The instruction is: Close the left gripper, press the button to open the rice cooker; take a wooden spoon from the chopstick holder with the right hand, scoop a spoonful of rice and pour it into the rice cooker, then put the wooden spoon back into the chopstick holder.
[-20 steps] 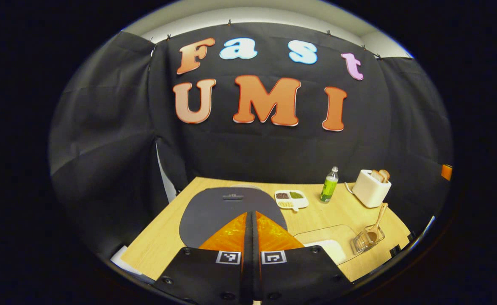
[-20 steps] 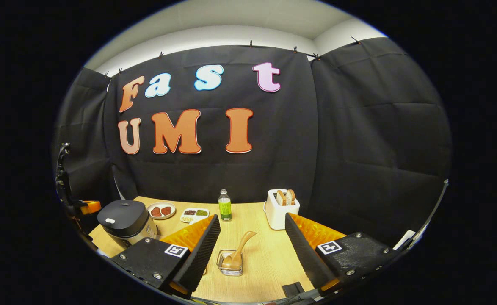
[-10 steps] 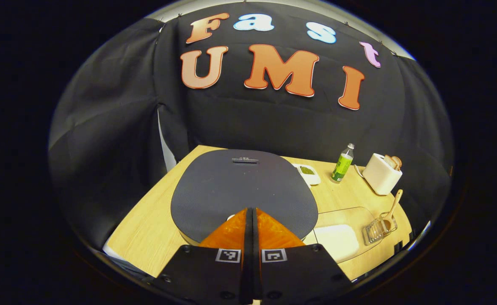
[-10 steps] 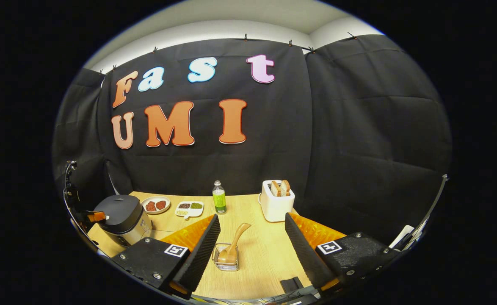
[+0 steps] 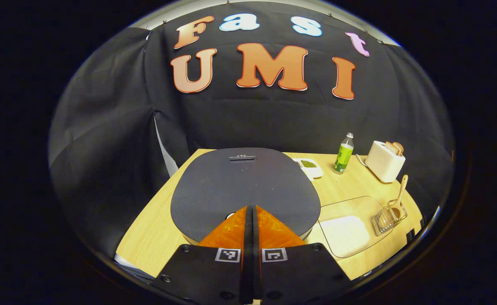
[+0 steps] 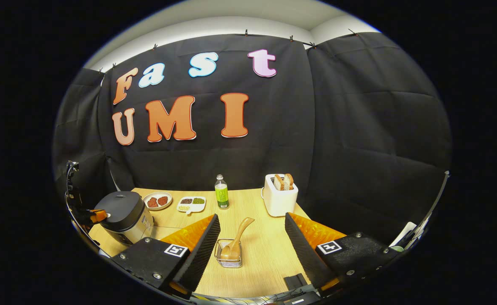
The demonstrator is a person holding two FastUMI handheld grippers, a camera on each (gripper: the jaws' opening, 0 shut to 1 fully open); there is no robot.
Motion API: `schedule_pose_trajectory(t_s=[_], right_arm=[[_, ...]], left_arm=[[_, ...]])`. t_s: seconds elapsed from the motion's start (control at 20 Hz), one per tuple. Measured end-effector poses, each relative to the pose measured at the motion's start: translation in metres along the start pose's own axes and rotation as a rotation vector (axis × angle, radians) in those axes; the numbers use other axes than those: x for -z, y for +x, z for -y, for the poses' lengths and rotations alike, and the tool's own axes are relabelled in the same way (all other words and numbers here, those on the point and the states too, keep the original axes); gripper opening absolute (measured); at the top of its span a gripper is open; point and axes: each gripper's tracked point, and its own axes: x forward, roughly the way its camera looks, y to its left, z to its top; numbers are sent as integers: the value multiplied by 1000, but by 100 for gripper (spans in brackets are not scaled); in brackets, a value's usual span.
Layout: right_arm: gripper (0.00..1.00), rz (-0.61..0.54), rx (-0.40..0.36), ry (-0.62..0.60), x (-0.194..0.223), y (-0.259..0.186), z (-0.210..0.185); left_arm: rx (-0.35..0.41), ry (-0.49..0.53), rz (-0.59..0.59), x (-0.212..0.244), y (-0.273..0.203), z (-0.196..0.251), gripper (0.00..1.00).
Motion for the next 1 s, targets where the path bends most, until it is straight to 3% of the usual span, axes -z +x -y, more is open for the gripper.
schedule_pose_trajectory(t_s=[0.05, 0.15, 0.2, 0.35, 0.45, 0.5, 0.55, 0.65, 1.0], right_arm=[[95, 1, -3, 1, 0, 0, 1], [95, 6, -3, 4, -1, 1, 4], [95, 8, -2, 8, -1, 2, 6], [95, 5, -1, 29, 0, 5, 10], [95, -1, -7, 48, 2, 8, 11], [95, -5, -11, 56, 2, 9, 10], [95, -8, -15, 63, 3, 10, 10], [95, -12, -23, 73, 4, 13, 10], [95, -62, -39, 109, 23, 32, 16]], left_arm=[[-15, -6, 2, 0, -3, 1, 0], [-22, -10, 32, -7, -8, 4, 4], [-16, -1, 63, -18, -13, 5, 0], [-15, 16, 155, -61, -33, 6, 4], [-5, 13, 232, -98, -53, 8, 0], [10, 8, 244, -110, -59, 12, 4], [20, -1, 254, -120, -73, 16, 0], [35, -19, 275, -136, -88, 19, 4], [21, -41, 321, -157, -125, 25, 4]])
